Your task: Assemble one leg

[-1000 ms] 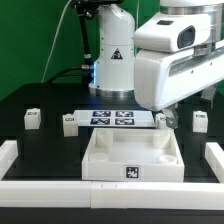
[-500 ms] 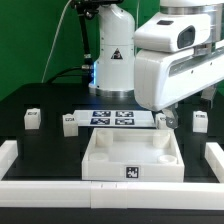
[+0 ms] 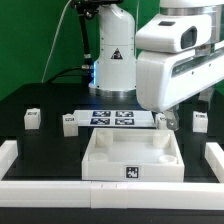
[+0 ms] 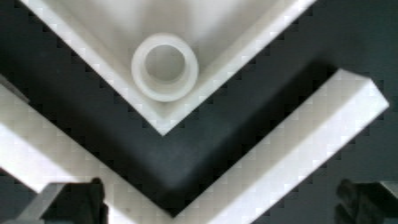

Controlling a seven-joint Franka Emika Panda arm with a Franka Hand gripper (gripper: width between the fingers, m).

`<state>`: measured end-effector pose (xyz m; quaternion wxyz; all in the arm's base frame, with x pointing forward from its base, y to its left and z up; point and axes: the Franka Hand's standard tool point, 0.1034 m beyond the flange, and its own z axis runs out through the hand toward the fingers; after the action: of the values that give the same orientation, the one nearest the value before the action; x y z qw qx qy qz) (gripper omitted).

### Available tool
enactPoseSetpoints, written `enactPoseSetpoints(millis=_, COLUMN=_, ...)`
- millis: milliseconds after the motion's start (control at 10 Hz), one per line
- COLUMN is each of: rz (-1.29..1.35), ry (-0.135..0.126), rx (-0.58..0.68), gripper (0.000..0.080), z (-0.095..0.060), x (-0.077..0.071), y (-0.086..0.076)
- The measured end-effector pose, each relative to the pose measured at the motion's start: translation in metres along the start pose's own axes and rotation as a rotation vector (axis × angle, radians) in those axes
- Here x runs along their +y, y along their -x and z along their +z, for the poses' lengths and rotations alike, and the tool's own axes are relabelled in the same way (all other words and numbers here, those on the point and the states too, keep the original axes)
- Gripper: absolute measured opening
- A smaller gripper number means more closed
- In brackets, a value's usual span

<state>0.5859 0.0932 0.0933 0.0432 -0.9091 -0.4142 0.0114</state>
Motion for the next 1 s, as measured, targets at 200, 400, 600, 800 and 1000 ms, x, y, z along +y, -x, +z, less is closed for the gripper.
enactPoseSetpoints(millis=200, rz=-0.192, ry=-0.022, rx=-0.023, gripper=0.065, z=0.007, x=-0.004, y=0.021)
enactPoseSetpoints(millis=400, rz=-0.293, ry=-0.037, rx=-0.033, gripper=0.065, z=0.011, x=-0.003, y=0.032)
enactPoseSetpoints(millis=600, rz=-0.289, ry=-0.037, rx=-0.033, gripper=0.065, z=0.012, x=-0.003, y=0.032)
enactPoseSetpoints(millis=800, rz=-0.315, ry=-0.029, rx=-0.03, gripper=0.065, z=0.014, x=-0.002, y=0.032)
enactPoseSetpoints(millis=1000, rz=-0.433, ry=0.006, rx=-0.023, gripper=0.065, z=0.026, x=-0.008, y=0.041)
